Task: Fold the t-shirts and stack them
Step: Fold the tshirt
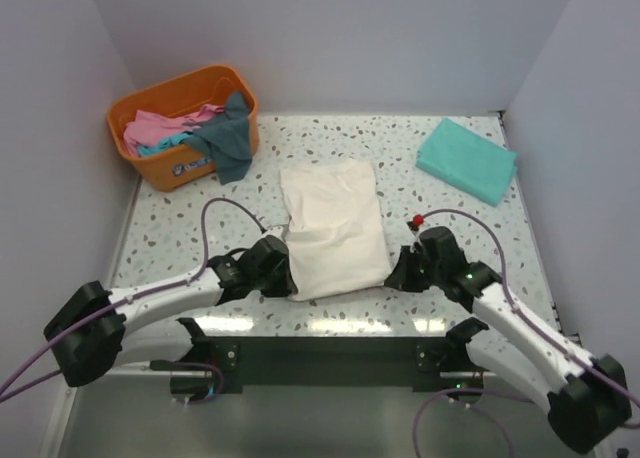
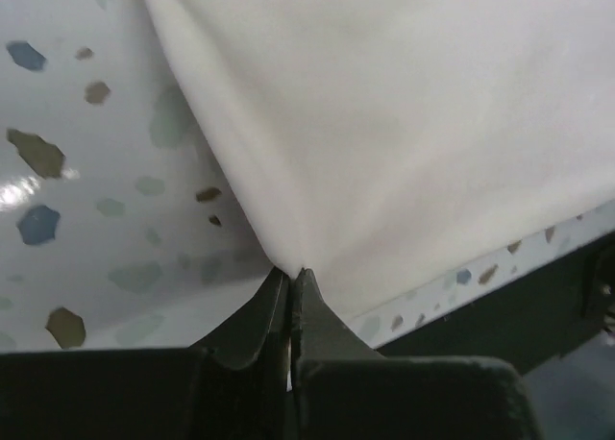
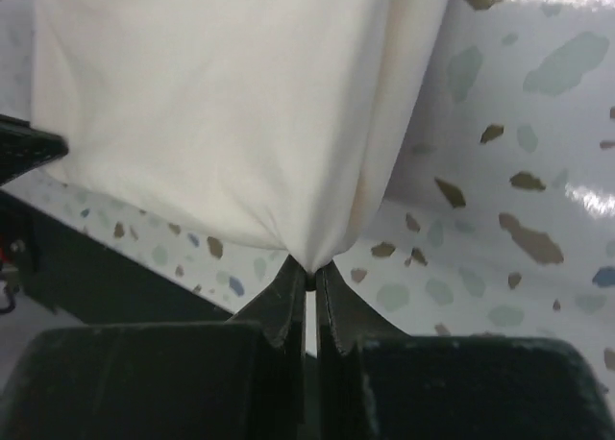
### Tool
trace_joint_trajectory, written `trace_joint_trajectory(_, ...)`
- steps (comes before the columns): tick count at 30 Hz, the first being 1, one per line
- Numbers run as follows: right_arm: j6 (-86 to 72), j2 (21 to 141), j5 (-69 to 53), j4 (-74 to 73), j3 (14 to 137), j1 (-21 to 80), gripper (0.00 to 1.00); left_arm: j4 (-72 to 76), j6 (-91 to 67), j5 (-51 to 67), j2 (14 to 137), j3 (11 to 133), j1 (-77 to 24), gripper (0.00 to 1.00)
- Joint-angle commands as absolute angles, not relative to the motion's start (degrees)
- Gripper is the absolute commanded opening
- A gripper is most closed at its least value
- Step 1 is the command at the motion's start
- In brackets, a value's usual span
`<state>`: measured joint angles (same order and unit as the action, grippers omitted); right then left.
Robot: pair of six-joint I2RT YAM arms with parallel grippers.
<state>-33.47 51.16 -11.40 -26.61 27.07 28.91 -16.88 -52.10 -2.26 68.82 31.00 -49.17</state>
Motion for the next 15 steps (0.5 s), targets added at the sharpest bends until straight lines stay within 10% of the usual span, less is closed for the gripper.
trace_joint_trajectory(1, -36.1, 36.3, -16.6, -42.9, 27.5, 29.0, 0.0, -22.1, -57.3, 1.1, 60.9, 30.7, -53.3, 0.0)
trace_joint_trajectory(15, -34.5, 42.3, 1.9, -44.9, 52.5, 29.0, 0.0, -32.5, -51.1, -7.6, 65.6, 56.5, -51.8, 0.0)
